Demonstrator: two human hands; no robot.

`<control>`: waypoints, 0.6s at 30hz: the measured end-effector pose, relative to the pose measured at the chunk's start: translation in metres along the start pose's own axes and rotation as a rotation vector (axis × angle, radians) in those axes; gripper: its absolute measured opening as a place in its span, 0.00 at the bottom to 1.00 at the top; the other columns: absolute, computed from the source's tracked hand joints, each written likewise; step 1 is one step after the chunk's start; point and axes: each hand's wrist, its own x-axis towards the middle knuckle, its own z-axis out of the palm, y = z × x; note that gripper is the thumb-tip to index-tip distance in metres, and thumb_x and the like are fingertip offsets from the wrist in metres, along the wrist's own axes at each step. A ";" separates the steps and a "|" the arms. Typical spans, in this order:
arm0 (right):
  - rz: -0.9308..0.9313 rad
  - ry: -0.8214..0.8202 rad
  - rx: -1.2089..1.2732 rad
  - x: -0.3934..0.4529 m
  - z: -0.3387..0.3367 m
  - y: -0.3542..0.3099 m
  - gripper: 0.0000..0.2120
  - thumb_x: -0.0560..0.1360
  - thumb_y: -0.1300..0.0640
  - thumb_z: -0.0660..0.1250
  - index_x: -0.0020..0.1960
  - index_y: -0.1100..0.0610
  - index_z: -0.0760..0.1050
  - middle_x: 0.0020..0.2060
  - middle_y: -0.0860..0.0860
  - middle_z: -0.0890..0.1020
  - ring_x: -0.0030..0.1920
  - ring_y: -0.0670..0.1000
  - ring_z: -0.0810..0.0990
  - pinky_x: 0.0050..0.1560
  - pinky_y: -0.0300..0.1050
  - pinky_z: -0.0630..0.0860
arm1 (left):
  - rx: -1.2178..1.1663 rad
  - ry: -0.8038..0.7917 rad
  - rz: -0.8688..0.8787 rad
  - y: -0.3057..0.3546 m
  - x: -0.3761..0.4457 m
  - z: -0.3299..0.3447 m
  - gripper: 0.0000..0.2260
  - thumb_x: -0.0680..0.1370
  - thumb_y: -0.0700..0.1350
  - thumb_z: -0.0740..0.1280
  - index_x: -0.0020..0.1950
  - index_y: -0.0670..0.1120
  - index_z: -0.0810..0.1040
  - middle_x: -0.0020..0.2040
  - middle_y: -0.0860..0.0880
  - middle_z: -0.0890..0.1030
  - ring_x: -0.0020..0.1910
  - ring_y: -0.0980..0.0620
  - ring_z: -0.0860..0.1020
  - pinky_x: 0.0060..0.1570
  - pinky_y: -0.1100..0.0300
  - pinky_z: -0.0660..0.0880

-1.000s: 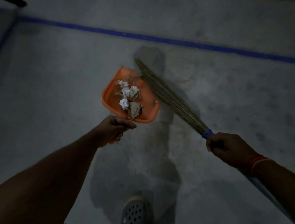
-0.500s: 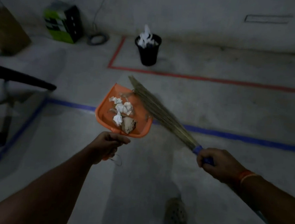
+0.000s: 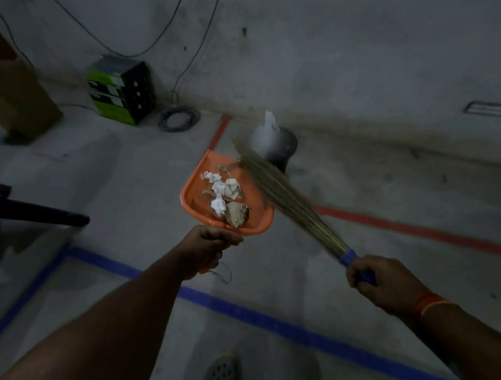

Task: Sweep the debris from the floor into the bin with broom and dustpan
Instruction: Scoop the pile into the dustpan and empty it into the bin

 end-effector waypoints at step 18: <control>0.125 0.075 0.019 0.382 -0.092 0.068 0.10 0.67 0.65 0.71 0.38 0.49 0.80 0.40 0.47 0.82 0.44 0.49 0.79 0.48 0.41 0.71 | 0.085 -0.075 -0.177 0.191 0.361 -0.066 0.13 0.80 0.28 0.59 0.53 0.37 0.83 0.32 0.48 0.82 0.21 0.57 0.70 0.19 0.65 0.65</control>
